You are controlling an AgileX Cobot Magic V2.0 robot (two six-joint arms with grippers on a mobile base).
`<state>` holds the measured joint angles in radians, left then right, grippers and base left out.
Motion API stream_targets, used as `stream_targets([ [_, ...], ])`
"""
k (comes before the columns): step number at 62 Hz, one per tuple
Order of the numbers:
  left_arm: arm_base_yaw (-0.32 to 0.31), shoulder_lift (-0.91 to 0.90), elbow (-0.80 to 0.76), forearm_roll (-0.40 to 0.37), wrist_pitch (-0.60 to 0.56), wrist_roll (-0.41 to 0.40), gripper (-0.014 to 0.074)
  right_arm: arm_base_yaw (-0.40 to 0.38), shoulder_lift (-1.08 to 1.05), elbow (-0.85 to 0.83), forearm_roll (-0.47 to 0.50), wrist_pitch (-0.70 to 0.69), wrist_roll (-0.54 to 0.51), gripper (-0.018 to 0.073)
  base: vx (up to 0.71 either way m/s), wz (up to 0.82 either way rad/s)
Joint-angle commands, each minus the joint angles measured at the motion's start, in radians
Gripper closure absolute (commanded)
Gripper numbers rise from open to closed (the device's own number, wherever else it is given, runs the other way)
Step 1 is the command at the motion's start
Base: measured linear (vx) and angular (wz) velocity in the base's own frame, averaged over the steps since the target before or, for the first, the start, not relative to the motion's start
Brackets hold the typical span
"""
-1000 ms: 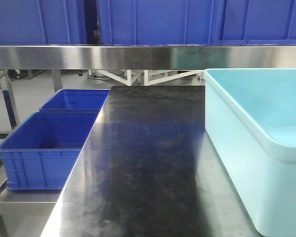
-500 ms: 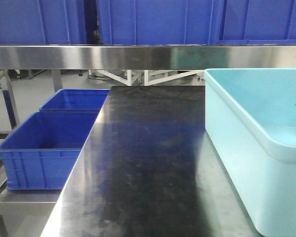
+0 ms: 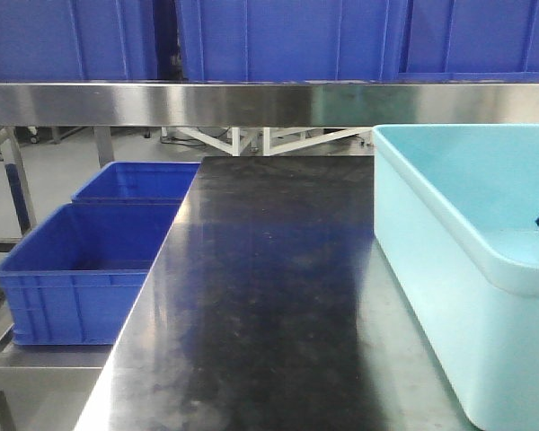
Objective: Pick red cube and place on left shelf
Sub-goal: 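Lower the open right gripper around the red cube in the teal bin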
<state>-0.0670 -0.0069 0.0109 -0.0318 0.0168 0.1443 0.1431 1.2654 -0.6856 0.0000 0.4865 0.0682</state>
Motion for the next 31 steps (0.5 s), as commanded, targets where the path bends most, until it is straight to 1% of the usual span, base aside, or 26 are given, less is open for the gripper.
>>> stream_targets([
  [1,-0.001,0.008,0.022,-0.010,-0.082,0.001,0.0491,0.000,-0.011,-0.036,0.000,-0.054,-0.008,-0.0057,0.00,0.00],
  [31,-0.001,0.008,0.022,-0.010,-0.082,0.001,0.0491,0.000,0.060,-0.036,0.000,-0.068,-0.008,-0.0057,0.00,0.00],
])
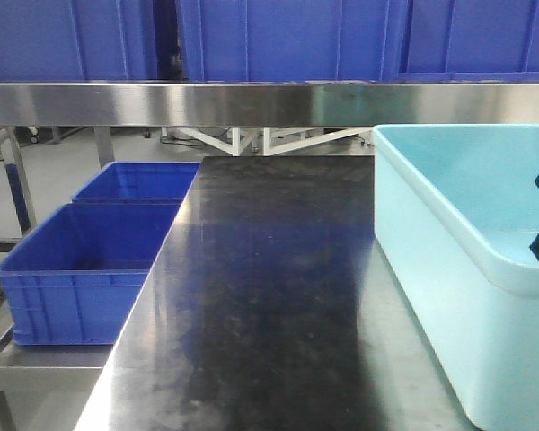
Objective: Pick red cube and place on left shelf
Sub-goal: 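Lower the open right gripper around the red cube in the teal bin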
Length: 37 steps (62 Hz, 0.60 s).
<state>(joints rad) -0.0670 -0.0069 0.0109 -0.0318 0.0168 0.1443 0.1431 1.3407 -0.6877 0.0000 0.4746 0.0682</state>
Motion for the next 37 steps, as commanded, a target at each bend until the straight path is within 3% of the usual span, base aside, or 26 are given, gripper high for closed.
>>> stream_targets([
  [1,-0.001,0.008,0.022,-0.010,-0.082,0.001,0.0491,0.000,-0.013,-0.034,0.000,-0.056,-0.008,-0.0057,0.00,0.00],
  [37,-0.001,0.008,0.022,-0.010,-0.082,0.001,0.0491,0.000,0.034,-0.034,0.000,-0.083,-0.008,-0.0054,0.00,0.00],
])
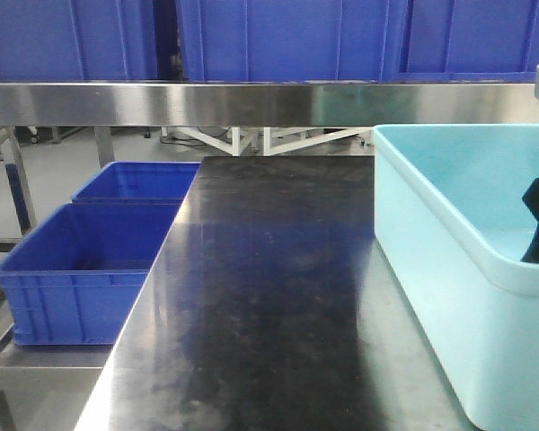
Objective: Pick red cube and place on left shelf
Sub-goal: 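Lower the open right gripper around the red cube in the teal bin, then close the right gripper on the red cube and lift it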
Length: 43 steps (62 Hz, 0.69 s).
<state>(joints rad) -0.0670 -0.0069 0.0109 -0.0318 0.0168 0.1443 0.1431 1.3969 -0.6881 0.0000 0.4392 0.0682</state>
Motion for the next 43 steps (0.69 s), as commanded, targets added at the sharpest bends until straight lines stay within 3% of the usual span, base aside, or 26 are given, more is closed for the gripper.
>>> stream_targets([
  [1,-0.001,0.008,0.022,-0.010,-0.082,0.001,0.0491,0.000,-0.023,-0.033,0.000,-0.049,-0.008,-0.0054,0.00,0.00],
  [18,-0.001,0.008,0.022,-0.010,-0.082,0.001,0.0491,0.000,-0.054,-0.044,0.000,-0.085,-0.008,-0.0026,-0.01,-0.07],
  [32,-0.001,0.008,0.022,-0.010,-0.082,0.001,0.0491,0.000,-0.146,-0.053,0.000,-0.091,-0.008,0.0255,0.00,0.00],
  [43,-0.001,0.008,0.022,-0.010,-0.082,0.001,0.0491,0.000,-0.144,-0.053,0.000,-0.042,-0.008,0.0235,0.00,0.00],
])
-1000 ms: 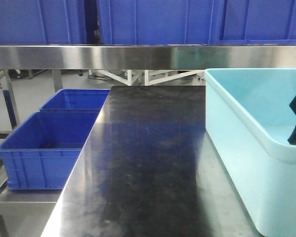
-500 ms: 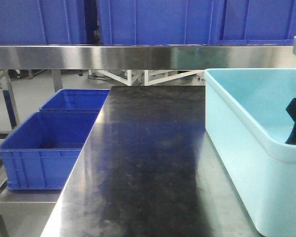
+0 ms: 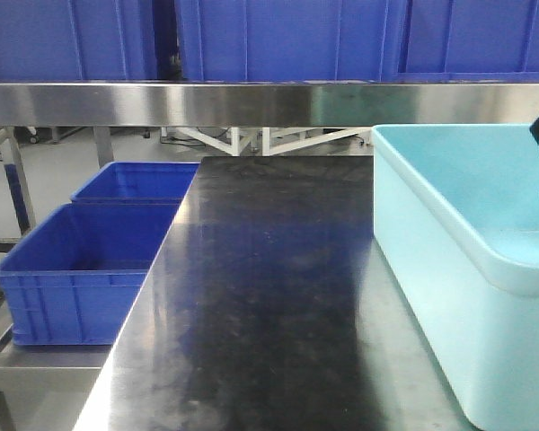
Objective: Pick red cube and place on left shelf
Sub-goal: 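Close the right gripper on the red cube and lift it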
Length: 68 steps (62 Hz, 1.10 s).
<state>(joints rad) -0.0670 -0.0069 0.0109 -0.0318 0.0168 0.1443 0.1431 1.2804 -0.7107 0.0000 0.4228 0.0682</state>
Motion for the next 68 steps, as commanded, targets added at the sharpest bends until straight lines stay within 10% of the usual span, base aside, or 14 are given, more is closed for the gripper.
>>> stream_targets([
  [1,-0.001,0.008,0.022,-0.010,-0.082,0.001,0.0491,0.000,-0.028,-0.030,0.000,-0.021,-0.008,0.0224,0.00,0.00],
  [19,-0.001,0.008,0.022,-0.010,-0.082,0.001,0.0491,0.000,-0.028,-0.030,0.000,-0.003,-0.008,-0.0022,0.00,0.00],
  [68,-0.001,0.008,0.022,-0.010,-0.082,0.001,0.0491,0.000,0.037,0.012,0.000,-0.002,-0.008,0.0049,0.00,0.02],
])
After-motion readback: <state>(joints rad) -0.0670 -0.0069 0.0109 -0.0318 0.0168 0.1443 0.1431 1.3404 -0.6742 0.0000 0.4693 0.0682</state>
